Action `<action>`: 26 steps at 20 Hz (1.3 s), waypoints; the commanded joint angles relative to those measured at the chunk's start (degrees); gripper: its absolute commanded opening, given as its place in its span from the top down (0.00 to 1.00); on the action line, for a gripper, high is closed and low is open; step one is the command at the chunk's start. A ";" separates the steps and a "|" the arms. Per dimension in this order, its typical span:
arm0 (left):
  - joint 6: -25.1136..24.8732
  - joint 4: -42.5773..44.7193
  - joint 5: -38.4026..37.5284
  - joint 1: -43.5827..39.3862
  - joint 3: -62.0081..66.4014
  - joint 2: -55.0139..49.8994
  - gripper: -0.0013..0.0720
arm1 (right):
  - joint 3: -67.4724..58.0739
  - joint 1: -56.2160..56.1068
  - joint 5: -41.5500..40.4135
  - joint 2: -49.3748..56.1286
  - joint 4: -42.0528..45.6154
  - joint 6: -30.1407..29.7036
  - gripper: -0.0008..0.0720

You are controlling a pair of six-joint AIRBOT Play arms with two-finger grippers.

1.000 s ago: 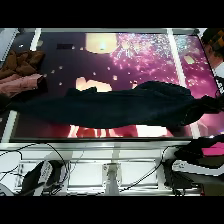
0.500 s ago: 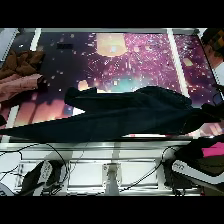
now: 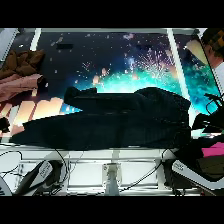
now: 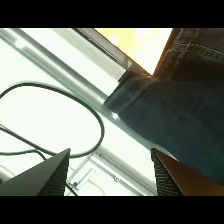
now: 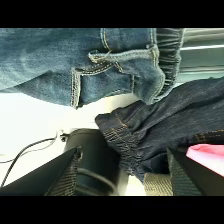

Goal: Fold the clothes and pants, and hang the long-sleeved shirts on hangers.

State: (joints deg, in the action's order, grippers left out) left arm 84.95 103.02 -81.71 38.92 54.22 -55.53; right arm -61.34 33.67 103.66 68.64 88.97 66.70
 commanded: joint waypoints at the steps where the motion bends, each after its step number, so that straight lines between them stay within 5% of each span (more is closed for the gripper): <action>1: -0.28 0.02 0.35 0.00 -0.02 -1.79 0.18 | 0.52 0.02 -5.81 -0.31 1.49 -0.37 0.15; 5: -0.28 -4.11 4.96 -0.02 0.11 -1.84 0.19 | 0.52 0.04 -26.53 -0.28 -0.33 -0.22 0.16; 9: -5.16 -26.97 12.98 -0.02 0.09 -1.88 0.19 | 0.52 0.04 -41.70 1.18 -8.92 2.97 0.26; 13: -12.15 -45.35 18.58 -0.31 0.09 -2.78 0.18 | -0.17 0.94 -42.82 7.41 -17.97 2.84 0.28; 19: -17.11 -50.14 19.82 -7.72 0.09 -11.17 0.18 | -0.33 1.70 -43.23 10.75 -24.70 -1.68 0.28; 26: -33.16 -69.00 24.65 -19.47 0.17 -26.25 0.18 | -0.33 1.70 -43.28 10.75 -24.06 -4.90 0.28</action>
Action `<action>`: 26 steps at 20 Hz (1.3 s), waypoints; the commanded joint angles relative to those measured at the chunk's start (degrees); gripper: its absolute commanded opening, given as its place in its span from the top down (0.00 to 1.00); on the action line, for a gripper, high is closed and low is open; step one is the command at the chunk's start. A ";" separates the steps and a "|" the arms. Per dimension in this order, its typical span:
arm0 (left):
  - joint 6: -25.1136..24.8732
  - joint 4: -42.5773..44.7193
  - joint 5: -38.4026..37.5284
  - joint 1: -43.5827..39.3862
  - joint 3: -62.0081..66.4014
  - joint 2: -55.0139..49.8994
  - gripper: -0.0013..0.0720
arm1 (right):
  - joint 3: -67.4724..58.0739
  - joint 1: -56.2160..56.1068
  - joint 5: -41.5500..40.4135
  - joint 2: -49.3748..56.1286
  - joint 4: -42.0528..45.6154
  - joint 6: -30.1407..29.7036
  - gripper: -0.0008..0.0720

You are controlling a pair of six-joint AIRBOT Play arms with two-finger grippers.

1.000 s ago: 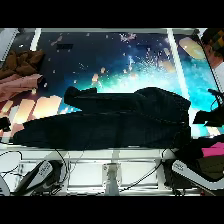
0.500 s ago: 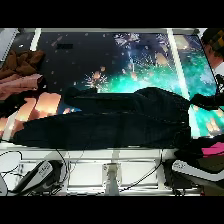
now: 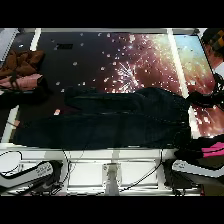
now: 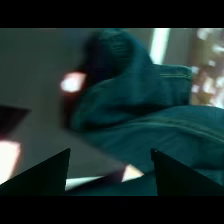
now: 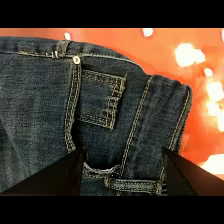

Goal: Fold the clothes and pants, and hang the long-sleeved shirts on hangers.

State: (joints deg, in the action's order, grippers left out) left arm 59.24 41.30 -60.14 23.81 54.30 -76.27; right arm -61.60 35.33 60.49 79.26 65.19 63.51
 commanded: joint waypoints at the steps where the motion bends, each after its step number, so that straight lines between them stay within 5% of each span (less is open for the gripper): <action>1: -7.67 -6.75 5.05 -5.68 0.09 -7.08 0.18 | -0.07 0.04 -0.13 0.13 -0.24 -1.70 0.28; 7: -15.41 -6.38 18.64 -9.25 0.11 -10.80 0.19 | -0.07 0.04 -0.13 0.13 0.83 -1.73 0.28; 10: -15.41 -2.80 23.67 -10.58 0.11 -10.82 0.19 | -0.07 0.04 -0.11 0.13 1.07 -1.68 0.28; 21: -14.05 3.48 25.53 -17.20 0.11 -12.98 0.36 | -0.07 0.04 0.13 0.13 0.98 -1.49 0.28; 23: -14.12 3.54 24.70 -18.16 0.24 -12.72 0.70 | -0.07 0.04 0.13 0.13 0.98 -1.49 0.28; 26: -14.27 3.54 21.35 -18.43 2.95 -11.06 0.93 | -0.07 0.04 0.42 0.13 1.01 -1.49 0.28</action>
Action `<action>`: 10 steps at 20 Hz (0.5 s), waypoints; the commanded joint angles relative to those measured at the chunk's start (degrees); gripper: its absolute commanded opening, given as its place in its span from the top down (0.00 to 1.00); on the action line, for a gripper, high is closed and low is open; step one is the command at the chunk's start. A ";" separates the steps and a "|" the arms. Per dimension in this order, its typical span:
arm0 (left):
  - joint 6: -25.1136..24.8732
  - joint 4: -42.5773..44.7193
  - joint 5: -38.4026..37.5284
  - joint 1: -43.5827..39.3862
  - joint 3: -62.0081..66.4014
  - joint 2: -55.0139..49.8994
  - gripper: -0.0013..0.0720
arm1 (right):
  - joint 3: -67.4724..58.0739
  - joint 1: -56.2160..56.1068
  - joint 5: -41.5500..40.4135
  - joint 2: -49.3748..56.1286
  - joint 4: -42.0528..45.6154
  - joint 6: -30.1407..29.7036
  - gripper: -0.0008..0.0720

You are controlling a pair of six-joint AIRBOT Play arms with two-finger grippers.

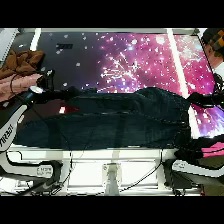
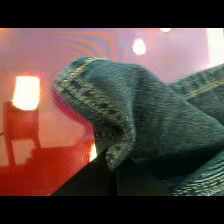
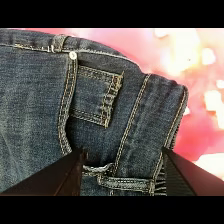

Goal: Fold the clothes and pants, and hang the long-sleeved shirts on hangers.

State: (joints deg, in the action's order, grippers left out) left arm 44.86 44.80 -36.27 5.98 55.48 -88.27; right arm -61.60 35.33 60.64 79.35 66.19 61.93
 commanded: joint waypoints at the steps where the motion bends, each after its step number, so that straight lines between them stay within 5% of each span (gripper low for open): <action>1: 0.11 0.17 -4.15 -0.42 3.30 2.10 0.93 | -0.07 0.04 0.48 0.04 0.00 0.09 0.28; 3: 1.75 0.79 -6.86 -0.02 6.23 5.60 0.94 | -0.07 0.04 1.18 0.02 0.04 0.09 0.28; 6: 22.75 18.03 -13.53 0.04 11.58 12.66 0.94 | -0.07 0.04 1.79 -0.07 0.07 0.09 0.28; 8: 38.99 35.43 -27.10 -0.04 16.57 17.22 0.94 | -0.07 0.04 2.01 -0.13 0.07 0.09 0.28; 10: 41.75 44.50 -42.16 -0.04 21.20 20.31 0.94 | -0.07 0.04 2.16 -0.13 0.07 0.07 0.28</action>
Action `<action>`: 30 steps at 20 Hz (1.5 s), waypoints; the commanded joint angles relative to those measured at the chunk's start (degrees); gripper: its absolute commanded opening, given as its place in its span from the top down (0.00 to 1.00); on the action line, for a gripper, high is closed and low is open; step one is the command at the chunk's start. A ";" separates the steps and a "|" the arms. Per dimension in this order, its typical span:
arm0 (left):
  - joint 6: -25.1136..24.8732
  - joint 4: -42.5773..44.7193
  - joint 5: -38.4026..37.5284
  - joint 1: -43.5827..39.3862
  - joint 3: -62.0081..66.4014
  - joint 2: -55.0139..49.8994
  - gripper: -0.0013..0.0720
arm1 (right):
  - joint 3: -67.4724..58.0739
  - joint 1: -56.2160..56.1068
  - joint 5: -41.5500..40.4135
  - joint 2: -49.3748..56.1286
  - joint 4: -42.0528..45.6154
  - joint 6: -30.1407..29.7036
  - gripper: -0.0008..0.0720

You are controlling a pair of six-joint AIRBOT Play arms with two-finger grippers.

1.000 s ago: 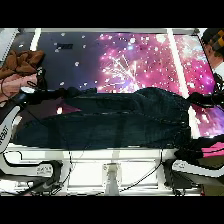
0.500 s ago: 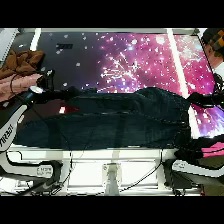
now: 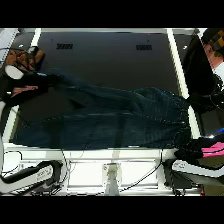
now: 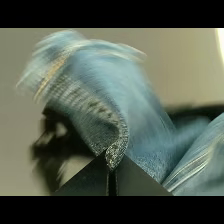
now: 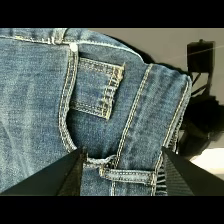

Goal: Fold the clothes and pants, and hang the long-sleeved shirts on hangers.

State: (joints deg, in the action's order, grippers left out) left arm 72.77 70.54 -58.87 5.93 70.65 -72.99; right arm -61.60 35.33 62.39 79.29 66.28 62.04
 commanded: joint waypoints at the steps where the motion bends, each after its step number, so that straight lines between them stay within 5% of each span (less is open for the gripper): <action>1: 13.84 20.59 -27.32 0.00 8.41 6.12 0.94 | -0.07 0.04 0.50 -0.07 -0.02 -0.04 0.28; 4: 13.22 20.76 -38.91 0.00 11.56 6.73 0.94 | -0.07 0.04 1.01 -0.07 -0.04 -0.04 0.28; 9: 11.85 20.76 -35.36 0.28 11.52 -3.34 0.94 | -0.07 0.02 1.01 -0.07 -0.02 -0.09 0.28; 13: 12.79 20.79 -23.08 0.28 11.54 -17.25 0.94 | -0.07 0.04 0.28 -0.07 0.04 -0.24 0.28; 17: 19.15 20.76 -12.72 1.29 11.58 -22.53 0.93 | -0.07 0.04 -0.96 -0.07 0.17 -0.22 0.28; 30: 21.99 20.76 21.05 3.17 13.92 -8.35 0.93 | -0.07 0.02 -2.08 -0.07 -0.13 -0.20 0.28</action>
State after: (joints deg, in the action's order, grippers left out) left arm 94.56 91.20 -47.35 9.08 84.14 -86.41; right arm -61.60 35.33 60.99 79.24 66.32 61.82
